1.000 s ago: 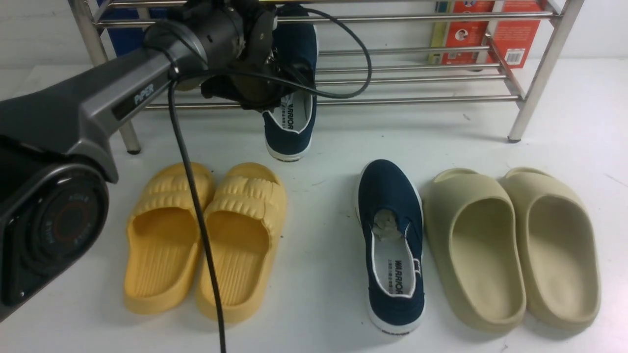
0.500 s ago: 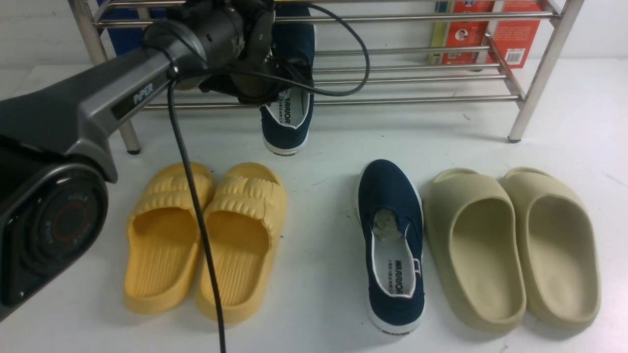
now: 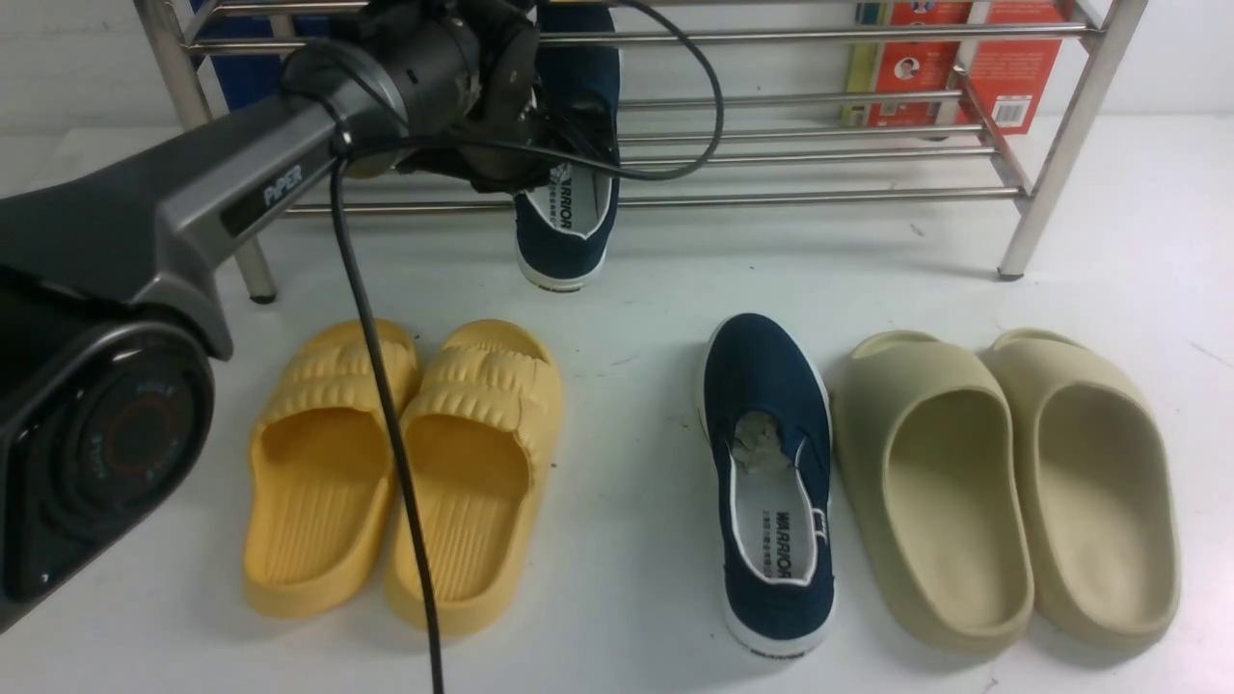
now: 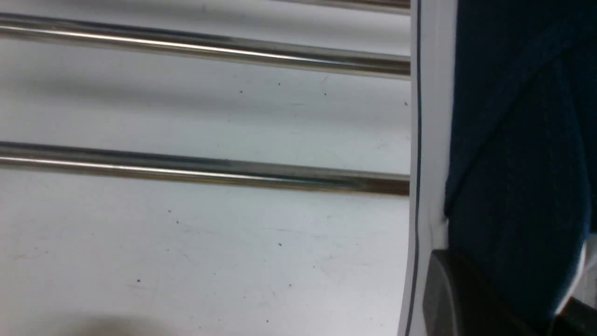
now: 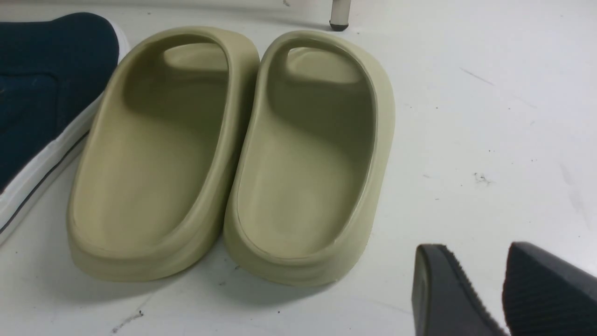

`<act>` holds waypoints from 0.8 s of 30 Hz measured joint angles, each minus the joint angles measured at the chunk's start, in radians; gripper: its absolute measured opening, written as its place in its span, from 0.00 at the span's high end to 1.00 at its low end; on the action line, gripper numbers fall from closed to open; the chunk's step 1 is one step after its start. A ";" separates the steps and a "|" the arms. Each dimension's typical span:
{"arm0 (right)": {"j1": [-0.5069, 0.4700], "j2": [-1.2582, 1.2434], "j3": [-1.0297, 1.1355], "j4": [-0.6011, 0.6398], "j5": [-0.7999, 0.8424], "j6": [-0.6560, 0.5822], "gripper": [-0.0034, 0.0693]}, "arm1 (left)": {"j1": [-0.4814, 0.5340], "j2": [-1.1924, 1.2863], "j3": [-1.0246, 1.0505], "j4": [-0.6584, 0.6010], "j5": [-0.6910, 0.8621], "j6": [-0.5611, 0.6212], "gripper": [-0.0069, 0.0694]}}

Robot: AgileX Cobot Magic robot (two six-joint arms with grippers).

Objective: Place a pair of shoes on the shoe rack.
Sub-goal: Use the left arm to put a shoe into the shoe rack

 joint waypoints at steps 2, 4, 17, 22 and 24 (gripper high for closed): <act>0.000 0.000 0.000 0.000 0.000 0.000 0.62 | 0.000 0.000 0.000 0.013 -0.003 -0.011 0.89; 0.000 0.000 0.000 0.000 0.000 0.000 0.62 | 0.000 0.000 0.000 0.020 -0.005 -0.016 0.89; 0.000 0.000 0.000 0.000 0.000 0.000 0.62 | 0.000 -0.001 0.000 0.035 -0.026 -0.044 0.82; 0.000 0.000 0.000 0.000 0.000 0.000 0.62 | 0.000 -0.007 -0.001 0.033 -0.028 -0.047 0.70; 0.000 0.000 0.000 0.000 0.000 0.000 0.62 | 0.000 -0.022 -0.004 0.032 -0.032 -0.047 0.64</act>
